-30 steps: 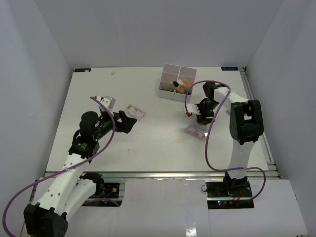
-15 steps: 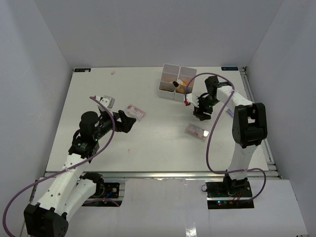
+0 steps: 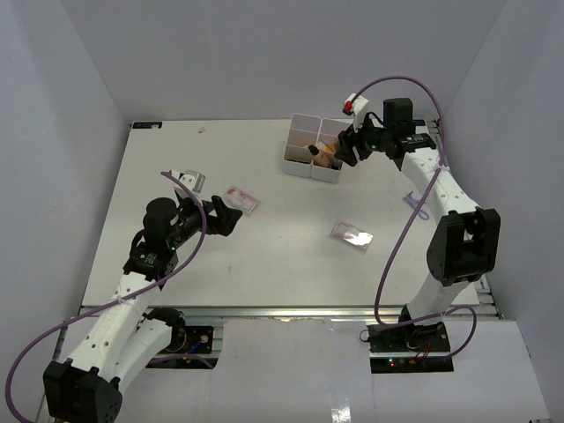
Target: Organize the makeup
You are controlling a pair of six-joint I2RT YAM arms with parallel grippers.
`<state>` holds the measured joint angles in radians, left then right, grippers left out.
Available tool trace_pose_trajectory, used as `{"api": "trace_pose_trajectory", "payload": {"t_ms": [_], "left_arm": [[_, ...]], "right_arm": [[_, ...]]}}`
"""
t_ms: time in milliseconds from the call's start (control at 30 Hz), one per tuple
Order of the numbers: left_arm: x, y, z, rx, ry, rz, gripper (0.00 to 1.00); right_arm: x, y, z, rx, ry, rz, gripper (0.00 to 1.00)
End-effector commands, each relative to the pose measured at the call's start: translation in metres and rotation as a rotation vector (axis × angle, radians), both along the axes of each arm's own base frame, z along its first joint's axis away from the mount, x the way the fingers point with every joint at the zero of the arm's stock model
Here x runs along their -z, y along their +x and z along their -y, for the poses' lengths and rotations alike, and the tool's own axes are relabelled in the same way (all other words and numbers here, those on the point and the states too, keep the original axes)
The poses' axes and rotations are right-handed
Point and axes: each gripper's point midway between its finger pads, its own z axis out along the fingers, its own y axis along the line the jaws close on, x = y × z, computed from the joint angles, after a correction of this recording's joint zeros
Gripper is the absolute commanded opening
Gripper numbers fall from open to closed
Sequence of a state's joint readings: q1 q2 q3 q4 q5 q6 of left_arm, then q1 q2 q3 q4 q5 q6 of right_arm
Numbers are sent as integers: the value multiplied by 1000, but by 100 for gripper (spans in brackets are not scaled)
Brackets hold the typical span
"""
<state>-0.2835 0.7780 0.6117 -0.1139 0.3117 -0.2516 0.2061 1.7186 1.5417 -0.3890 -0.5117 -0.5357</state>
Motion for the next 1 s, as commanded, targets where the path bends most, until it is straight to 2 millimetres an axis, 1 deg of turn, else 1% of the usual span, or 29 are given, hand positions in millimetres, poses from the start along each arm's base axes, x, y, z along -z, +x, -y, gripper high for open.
{"api": "trace_pose_trajectory", "payload": {"t_ms": [0, 100, 167, 200, 233, 267, 333, 400, 467, 567, 667, 767, 967], "left_arm": [[7, 4, -6, -30, 21, -15, 98], [10, 6, -8, -47, 29, -23, 98], [11, 8, -10, -56, 35, -26, 98], [12, 9, -11, -62, 38, -30, 98], [14, 9, -11, -67, 42, -36, 98], [16, 11, -12, -73, 47, -42, 98], [19, 12, -13, -77, 52, -49, 98], [19, 13, -14, -81, 54, -51, 98], [21, 13, -15, -86, 59, -56, 98], [22, 14, -16, -93, 63, -59, 98], [23, 15, -18, -99, 64, -62, 98], [27, 16, -18, -98, 68, -75, 98], [31, 17, -17, -93, 71, -86, 98]], "right_arm": [[-60, 35, -21, 164, 291, 67, 34], [-68, 55, -27, 272, 363, 104, 33], [-73, 72, -23, 379, 410, 158, 33], [-71, 75, -25, 412, 433, 160, 33], [-65, 75, -30, 423, 437, 149, 32], [-63, 81, -27, 490, 446, 185, 32], [-63, 82, -34, 511, 482, 227, 32], [-63, 85, -31, 571, 514, 270, 29], [-61, 85, -36, 588, 543, 298, 26], [-55, 93, -33, 648, 557, 321, 23], [-47, 101, -23, 710, 546, 351, 22], [-44, 105, -17, 736, 536, 397, 22], [-37, 109, -18, 737, 546, 415, 22]]}}
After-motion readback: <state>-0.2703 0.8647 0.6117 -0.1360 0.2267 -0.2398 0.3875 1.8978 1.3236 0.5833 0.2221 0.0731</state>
